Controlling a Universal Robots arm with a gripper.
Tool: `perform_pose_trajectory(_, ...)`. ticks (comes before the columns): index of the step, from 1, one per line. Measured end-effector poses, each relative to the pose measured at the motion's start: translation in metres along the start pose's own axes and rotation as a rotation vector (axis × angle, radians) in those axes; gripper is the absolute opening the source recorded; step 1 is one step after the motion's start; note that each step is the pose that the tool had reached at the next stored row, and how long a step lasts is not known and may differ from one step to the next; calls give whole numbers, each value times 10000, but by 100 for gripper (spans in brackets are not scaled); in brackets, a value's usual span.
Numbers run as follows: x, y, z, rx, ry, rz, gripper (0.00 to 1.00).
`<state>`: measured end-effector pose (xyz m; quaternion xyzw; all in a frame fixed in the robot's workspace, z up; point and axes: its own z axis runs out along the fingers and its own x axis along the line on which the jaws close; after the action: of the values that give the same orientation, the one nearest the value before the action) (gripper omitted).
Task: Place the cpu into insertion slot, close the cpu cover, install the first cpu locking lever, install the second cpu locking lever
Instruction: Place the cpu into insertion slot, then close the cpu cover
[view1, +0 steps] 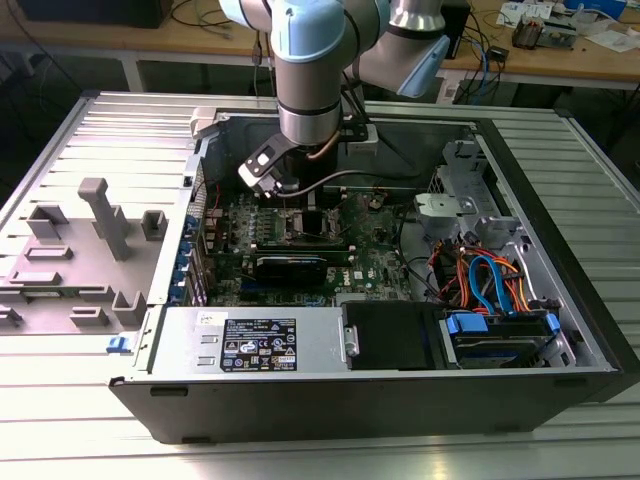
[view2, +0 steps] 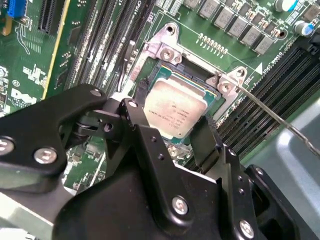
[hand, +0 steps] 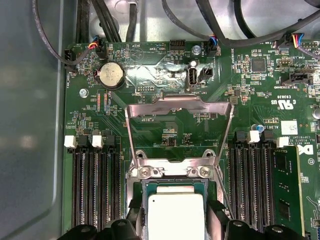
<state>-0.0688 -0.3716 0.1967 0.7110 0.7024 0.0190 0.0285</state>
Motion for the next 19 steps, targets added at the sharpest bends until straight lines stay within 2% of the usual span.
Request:
perform_pose_trajectory(3, -1, 3, -38, 0, 0, 0, 62)
perform_pose_trajectory(7, -2, 11, -154, 0, 1, 0, 62)
perform_pose_trajectory(8, -3, 18, -250, -1, 1, 0, 47)
perform_pose_trajectory(9, -3, 19, -251, 0, 1, -1, 29)
perform_pose_trajectory(12, -3, 21, -251, 0, 0, -1, 11)
perform_pose_trajectory(19, -3, 37, -250, 1, 0, -1, 11)
